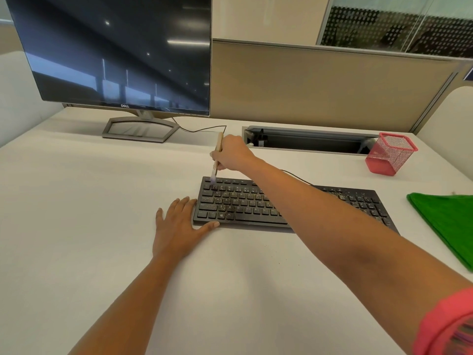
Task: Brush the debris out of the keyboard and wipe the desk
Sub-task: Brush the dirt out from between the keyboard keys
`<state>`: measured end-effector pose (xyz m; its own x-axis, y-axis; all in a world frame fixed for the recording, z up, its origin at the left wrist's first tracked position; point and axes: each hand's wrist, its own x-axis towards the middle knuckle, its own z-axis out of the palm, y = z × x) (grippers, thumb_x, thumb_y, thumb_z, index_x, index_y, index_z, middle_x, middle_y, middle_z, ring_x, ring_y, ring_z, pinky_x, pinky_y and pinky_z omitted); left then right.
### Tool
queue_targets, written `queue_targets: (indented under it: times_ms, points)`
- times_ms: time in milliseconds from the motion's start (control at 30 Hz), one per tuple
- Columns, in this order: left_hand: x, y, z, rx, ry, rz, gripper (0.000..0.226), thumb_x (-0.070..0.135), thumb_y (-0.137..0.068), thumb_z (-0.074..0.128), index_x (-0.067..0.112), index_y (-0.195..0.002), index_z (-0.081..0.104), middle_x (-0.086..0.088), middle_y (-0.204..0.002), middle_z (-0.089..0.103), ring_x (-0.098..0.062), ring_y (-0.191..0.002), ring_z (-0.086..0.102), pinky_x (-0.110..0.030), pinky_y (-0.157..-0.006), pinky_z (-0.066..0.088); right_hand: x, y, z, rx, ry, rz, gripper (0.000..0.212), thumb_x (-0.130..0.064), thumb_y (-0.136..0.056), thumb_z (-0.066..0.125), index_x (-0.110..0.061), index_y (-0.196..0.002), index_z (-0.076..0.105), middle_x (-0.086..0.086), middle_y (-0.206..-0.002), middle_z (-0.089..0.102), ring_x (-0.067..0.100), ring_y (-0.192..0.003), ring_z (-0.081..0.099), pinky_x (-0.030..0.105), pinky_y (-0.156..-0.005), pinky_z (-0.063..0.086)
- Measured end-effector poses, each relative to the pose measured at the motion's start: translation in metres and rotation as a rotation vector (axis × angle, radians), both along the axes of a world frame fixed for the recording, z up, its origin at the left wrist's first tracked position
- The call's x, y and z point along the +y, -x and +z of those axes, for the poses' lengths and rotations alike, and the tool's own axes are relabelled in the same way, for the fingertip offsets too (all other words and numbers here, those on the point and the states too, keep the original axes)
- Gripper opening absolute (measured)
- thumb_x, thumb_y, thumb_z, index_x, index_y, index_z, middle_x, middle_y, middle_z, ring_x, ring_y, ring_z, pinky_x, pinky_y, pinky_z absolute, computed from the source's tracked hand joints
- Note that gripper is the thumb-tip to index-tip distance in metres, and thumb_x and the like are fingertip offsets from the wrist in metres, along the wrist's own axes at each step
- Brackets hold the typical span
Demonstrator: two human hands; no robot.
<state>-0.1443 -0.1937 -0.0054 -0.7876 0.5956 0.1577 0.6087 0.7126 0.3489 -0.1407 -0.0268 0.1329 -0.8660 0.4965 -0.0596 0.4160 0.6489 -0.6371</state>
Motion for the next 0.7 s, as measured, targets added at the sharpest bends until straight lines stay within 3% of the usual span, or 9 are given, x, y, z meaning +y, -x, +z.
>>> queue_targets:
  times_ms: [167,300,400,467,567,700]
  points:
    - [-0.0002,0.0,-0.0009,-0.005,0.001,0.001,0.106,0.088,-0.06,0.013,0.025,-0.143,0.035,0.006,-0.152,0.031,-0.011,-0.143,0.016,-0.046,-0.116,0.005,-0.0027,-0.0031,-0.0088,-0.055,-0.012,0.029,0.03,-0.019,-0.091,0.058,0.006,-0.107,0.06,0.021,-0.106,0.065,0.033,-0.095,0.066,0.038,-0.087,0.054]
    - [0.0005,0.0006,-0.0017,0.003,0.012,0.004,0.105,0.088,-0.06,0.012,0.026,-0.142,0.034,0.008,-0.151,0.03,-0.01,-0.143,0.016,-0.045,-0.116,0.005,-0.0028,-0.0064,-0.0029,-0.181,-0.036,0.091,0.024,-0.011,-0.09,0.055,0.006,-0.104,0.064,0.016,-0.098,0.071,0.029,-0.091,0.069,0.036,-0.087,0.055]
    - [0.0001,0.0005,-0.0015,0.004,0.007,0.004,0.105,0.088,-0.06,0.012,0.026,-0.142,0.034,0.007,-0.151,0.031,-0.011,-0.143,0.016,-0.046,-0.116,0.006,0.0006,-0.0056,-0.0006,-0.086,0.026,0.037,0.023,-0.011,-0.091,0.053,0.006,-0.102,0.064,0.016,-0.09,0.069,0.03,-0.089,0.07,0.037,-0.086,0.055]
    - [0.0,0.0001,-0.0011,0.004,0.007,0.003,0.106,0.088,-0.06,0.012,0.025,-0.142,0.034,0.007,-0.151,0.031,-0.011,-0.143,0.016,-0.045,-0.116,0.006,0.0022,-0.0045,-0.0036,0.005,0.04,0.01,0.026,-0.016,-0.092,0.056,0.006,-0.102,0.064,0.02,-0.096,0.069,0.032,-0.09,0.069,0.041,-0.087,0.054]
    - [-0.0002,-0.0002,-0.0003,0.004,0.007,0.0,0.106,0.088,-0.06,0.012,0.025,-0.143,0.034,0.007,-0.151,0.031,-0.011,-0.143,0.016,-0.045,-0.116,0.005,0.0002,-0.0065,-0.0093,-0.007,0.03,0.039,0.03,-0.021,-0.091,0.059,0.006,-0.101,0.065,0.021,-0.101,0.068,0.032,-0.094,0.066,0.042,-0.089,0.052]
    - [-0.0003,-0.0004,-0.0004,-0.009,-0.004,0.0,0.106,0.088,-0.06,0.014,0.024,-0.142,0.034,0.006,-0.152,0.03,-0.011,-0.143,0.016,-0.045,-0.116,0.004,0.0001,-0.0088,-0.0065,-0.12,0.065,0.134,0.026,-0.016,-0.092,0.057,0.007,-0.1,0.065,0.019,-0.097,0.07,0.021,-0.067,0.064,0.034,-0.081,0.057]
